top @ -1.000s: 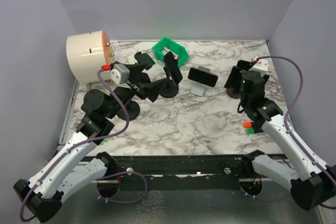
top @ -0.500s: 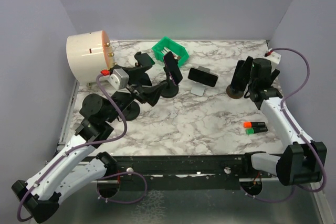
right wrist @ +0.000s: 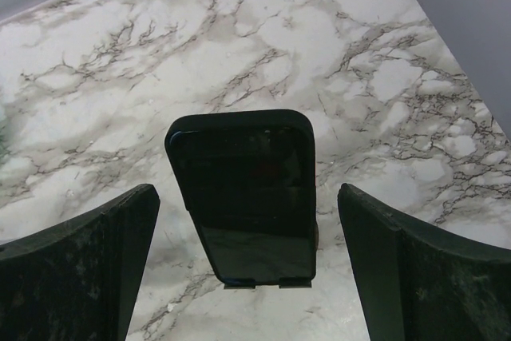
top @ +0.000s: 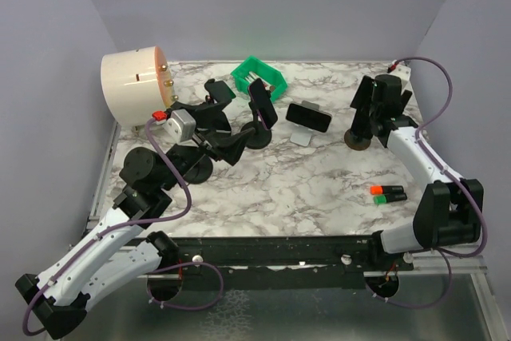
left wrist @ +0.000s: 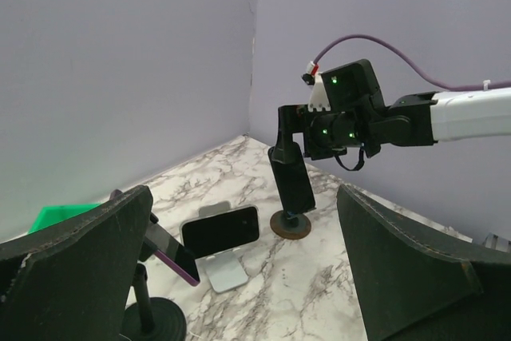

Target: Remove the phone from the phone stand

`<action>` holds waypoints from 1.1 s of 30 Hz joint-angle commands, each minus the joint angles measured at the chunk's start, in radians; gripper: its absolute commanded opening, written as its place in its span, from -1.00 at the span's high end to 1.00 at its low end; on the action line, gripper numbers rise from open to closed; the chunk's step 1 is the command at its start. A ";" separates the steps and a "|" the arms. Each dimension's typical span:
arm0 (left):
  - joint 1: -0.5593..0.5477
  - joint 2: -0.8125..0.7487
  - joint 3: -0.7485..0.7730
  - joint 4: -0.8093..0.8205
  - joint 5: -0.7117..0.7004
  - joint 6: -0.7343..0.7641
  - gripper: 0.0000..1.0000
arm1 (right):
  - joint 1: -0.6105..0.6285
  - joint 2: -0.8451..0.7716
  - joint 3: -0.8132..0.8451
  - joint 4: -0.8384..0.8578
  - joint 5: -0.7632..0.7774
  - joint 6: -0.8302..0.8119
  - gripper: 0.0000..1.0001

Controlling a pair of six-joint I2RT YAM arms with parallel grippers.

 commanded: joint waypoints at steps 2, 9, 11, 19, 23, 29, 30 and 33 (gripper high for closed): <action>-0.006 -0.013 -0.015 0.015 -0.021 0.018 -0.98 | -0.002 0.054 0.042 0.009 -0.006 -0.016 -1.00; -0.007 -0.010 -0.015 0.015 -0.018 0.016 -0.98 | -0.002 0.090 0.052 -0.003 0.018 -0.015 -1.00; -0.008 -0.009 -0.015 0.015 -0.018 0.017 -0.98 | -0.002 0.099 0.055 -0.003 0.017 -0.015 -1.00; -0.015 -0.012 -0.020 0.023 0.011 0.021 -0.98 | -0.002 0.134 0.075 -0.015 0.027 -0.016 -0.96; -0.017 -0.014 -0.020 0.024 0.011 0.021 -0.98 | -0.002 0.143 0.079 -0.018 0.021 -0.017 -0.89; -0.017 -0.014 -0.021 0.024 0.011 0.021 -0.98 | -0.002 0.153 0.066 -0.022 0.036 -0.020 -0.85; -0.019 -0.014 -0.021 0.024 0.011 0.021 -0.98 | -0.002 0.153 0.064 -0.023 0.039 -0.020 -0.84; -0.021 -0.012 -0.021 0.024 0.011 0.022 -0.98 | -0.002 0.157 0.057 -0.025 0.052 -0.022 -0.85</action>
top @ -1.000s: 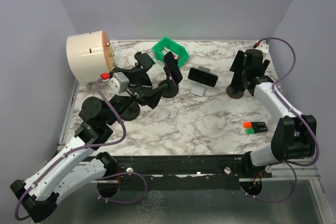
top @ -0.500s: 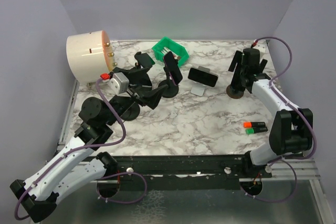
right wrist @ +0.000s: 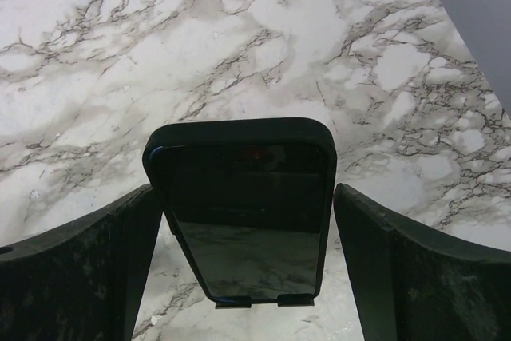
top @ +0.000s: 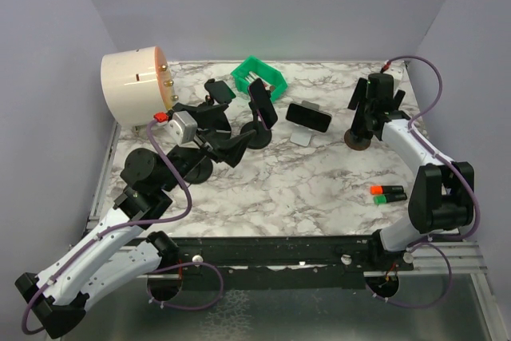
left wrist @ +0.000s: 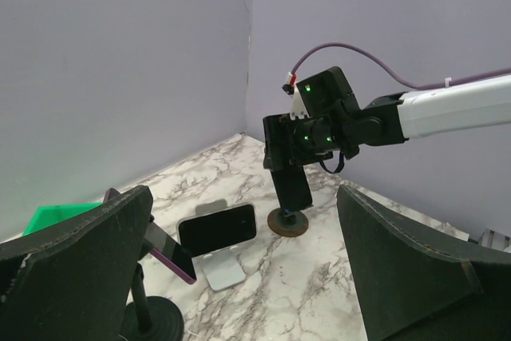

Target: Remove the phone from the phone stand

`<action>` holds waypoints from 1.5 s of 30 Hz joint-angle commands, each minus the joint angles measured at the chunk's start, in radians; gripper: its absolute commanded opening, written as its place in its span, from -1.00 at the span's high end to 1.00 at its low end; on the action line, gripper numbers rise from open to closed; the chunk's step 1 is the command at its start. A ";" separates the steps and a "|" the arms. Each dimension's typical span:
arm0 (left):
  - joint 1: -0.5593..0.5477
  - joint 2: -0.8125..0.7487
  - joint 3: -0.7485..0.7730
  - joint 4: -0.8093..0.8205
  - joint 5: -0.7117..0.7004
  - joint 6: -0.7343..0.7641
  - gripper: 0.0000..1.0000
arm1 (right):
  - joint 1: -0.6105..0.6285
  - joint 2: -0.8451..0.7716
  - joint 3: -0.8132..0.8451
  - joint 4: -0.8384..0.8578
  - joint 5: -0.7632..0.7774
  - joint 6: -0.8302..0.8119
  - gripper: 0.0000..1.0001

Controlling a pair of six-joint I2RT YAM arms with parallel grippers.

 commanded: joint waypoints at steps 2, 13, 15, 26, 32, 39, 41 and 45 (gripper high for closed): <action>-0.008 -0.011 -0.014 0.023 0.012 0.014 -0.98 | -0.002 0.019 0.003 -0.017 0.047 -0.011 -0.86; -0.015 -0.011 -0.015 0.023 0.013 0.017 -0.98 | -0.002 0.024 -0.008 -0.007 0.029 -0.020 -0.67; -0.016 -0.011 -0.016 0.023 0.012 0.017 -0.98 | -0.002 0.017 -0.012 -0.005 0.028 -0.019 -0.59; -0.020 -0.020 -0.018 0.028 0.006 0.013 -0.98 | -0.002 -0.098 -0.011 -0.007 -0.008 -0.019 0.03; -0.024 -0.029 -0.026 0.029 -0.024 0.024 -0.98 | -0.002 -0.157 -0.005 -0.023 -0.018 -0.012 0.03; -0.032 -0.027 -0.029 0.029 -0.035 0.031 -0.98 | -0.001 -0.219 -0.012 -0.036 -0.022 -0.009 0.04; -0.032 -0.025 -0.029 0.029 -0.038 0.033 -0.98 | -0.002 -0.251 -0.016 -0.043 -0.036 -0.006 0.04; -0.036 -0.027 -0.031 0.029 -0.043 0.036 -0.98 | 0.006 -0.352 -0.024 -0.093 -0.123 0.015 0.09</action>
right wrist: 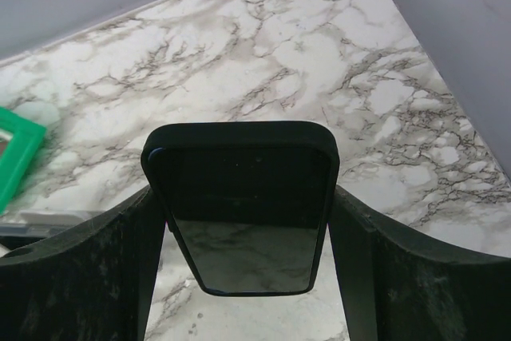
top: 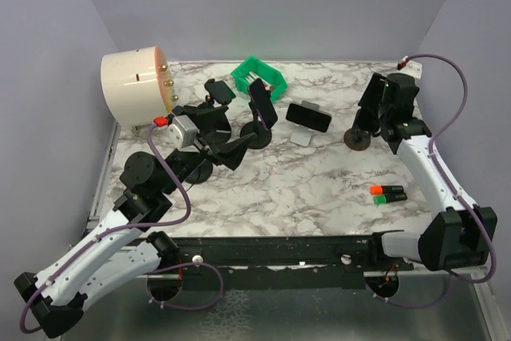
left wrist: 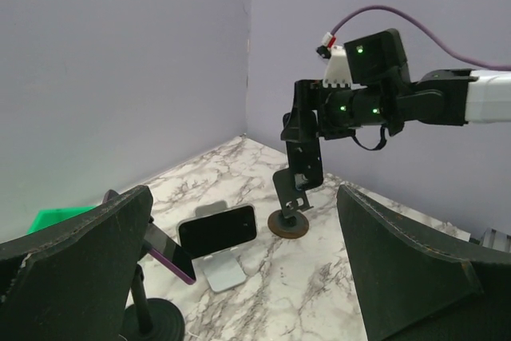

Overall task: Remove the phone from the phone stand
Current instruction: Remove the phone from the phone stand, then place the phone at the center of the board.

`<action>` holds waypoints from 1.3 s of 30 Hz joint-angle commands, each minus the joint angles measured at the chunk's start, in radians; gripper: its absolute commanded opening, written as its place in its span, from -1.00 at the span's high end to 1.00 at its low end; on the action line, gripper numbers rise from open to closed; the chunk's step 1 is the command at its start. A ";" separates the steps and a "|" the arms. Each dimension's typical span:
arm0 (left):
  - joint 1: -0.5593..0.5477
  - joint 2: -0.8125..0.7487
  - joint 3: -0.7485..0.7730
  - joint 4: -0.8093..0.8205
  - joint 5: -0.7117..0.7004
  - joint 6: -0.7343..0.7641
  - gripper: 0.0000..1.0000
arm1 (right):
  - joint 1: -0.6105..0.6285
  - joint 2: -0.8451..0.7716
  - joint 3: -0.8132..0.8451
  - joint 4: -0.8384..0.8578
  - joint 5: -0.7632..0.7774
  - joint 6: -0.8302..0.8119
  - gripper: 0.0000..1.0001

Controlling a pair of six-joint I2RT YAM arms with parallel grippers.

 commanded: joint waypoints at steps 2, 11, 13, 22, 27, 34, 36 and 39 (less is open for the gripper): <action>-0.010 -0.009 -0.013 0.021 -0.024 0.016 -0.98 | 0.026 -0.172 -0.002 -0.075 -0.140 0.026 0.12; -0.017 0.002 -0.012 0.019 -0.020 0.015 -0.98 | 0.197 -0.308 0.035 -0.477 -0.435 0.020 0.16; -0.016 0.005 -0.010 0.019 -0.014 0.012 -0.98 | 0.279 -0.363 -0.029 -0.465 -0.450 0.052 0.16; -0.016 0.024 -0.013 0.016 -0.017 0.021 -0.98 | 0.386 -0.366 -0.233 -0.381 -0.377 0.165 0.19; -0.018 0.032 -0.011 0.013 -0.013 0.023 -0.98 | 0.393 -0.307 -0.344 -0.284 -0.315 0.201 0.20; -0.021 0.060 -0.009 0.010 -0.009 0.021 -0.98 | 0.399 -0.176 -0.397 -0.189 -0.244 0.297 0.20; -0.021 0.064 -0.008 0.008 -0.006 0.019 -0.98 | 0.401 -0.141 -0.388 -0.179 -0.227 0.314 0.20; -0.021 0.061 -0.008 0.008 -0.009 0.021 -0.98 | 0.401 -0.069 -0.360 -0.177 -0.203 0.312 0.18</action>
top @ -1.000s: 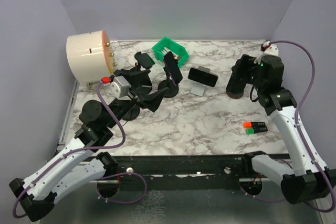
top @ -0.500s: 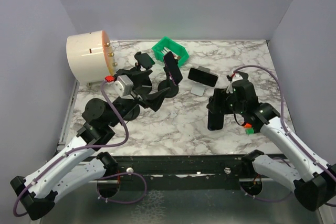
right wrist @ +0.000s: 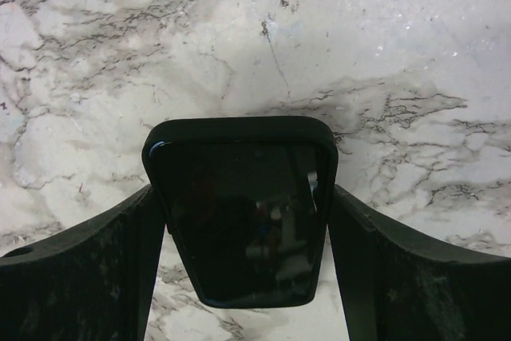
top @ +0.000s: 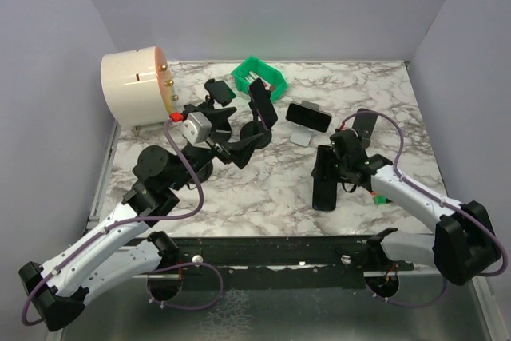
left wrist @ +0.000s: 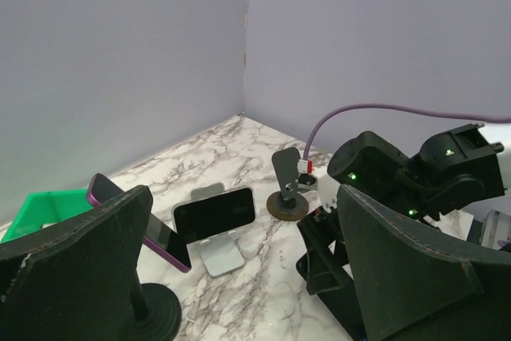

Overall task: Remove the phone from the phone stand
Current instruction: Place the phone at the center of the board.

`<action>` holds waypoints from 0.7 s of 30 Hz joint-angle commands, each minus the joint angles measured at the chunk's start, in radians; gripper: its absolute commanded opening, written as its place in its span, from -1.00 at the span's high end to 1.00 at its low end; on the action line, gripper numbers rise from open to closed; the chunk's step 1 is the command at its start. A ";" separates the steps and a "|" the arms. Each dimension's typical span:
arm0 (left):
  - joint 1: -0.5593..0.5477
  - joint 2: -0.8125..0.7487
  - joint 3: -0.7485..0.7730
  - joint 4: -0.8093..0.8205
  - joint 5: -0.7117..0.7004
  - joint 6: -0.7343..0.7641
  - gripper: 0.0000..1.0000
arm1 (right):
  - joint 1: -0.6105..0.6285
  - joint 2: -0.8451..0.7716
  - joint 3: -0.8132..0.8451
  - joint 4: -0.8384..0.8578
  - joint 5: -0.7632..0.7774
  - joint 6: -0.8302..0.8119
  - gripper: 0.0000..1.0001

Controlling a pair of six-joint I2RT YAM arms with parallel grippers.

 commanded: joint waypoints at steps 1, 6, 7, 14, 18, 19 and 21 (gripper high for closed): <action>-0.004 -0.005 -0.007 0.002 -0.002 0.013 -0.98 | 0.008 0.090 0.050 0.080 0.072 0.035 0.18; -0.005 -0.004 -0.005 -0.003 -0.014 0.016 -0.98 | 0.009 0.170 0.059 0.111 0.088 0.024 0.16; -0.005 -0.003 -0.004 -0.004 -0.015 0.015 -0.98 | 0.009 0.182 0.057 0.119 0.093 0.025 0.15; -0.005 0.005 0.003 -0.013 -0.014 0.013 -0.98 | 0.009 0.273 0.038 0.189 0.124 0.047 0.06; -0.004 -0.001 0.002 -0.015 -0.019 0.016 -0.98 | 0.011 0.328 0.040 0.207 0.123 0.047 -0.07; -0.006 -0.001 0.002 -0.015 -0.019 0.018 -0.98 | 0.012 0.334 0.039 0.209 0.125 0.047 -0.12; -0.006 -0.004 0.003 -0.015 -0.021 0.020 -0.98 | 0.014 0.338 0.034 0.211 0.129 0.045 -0.25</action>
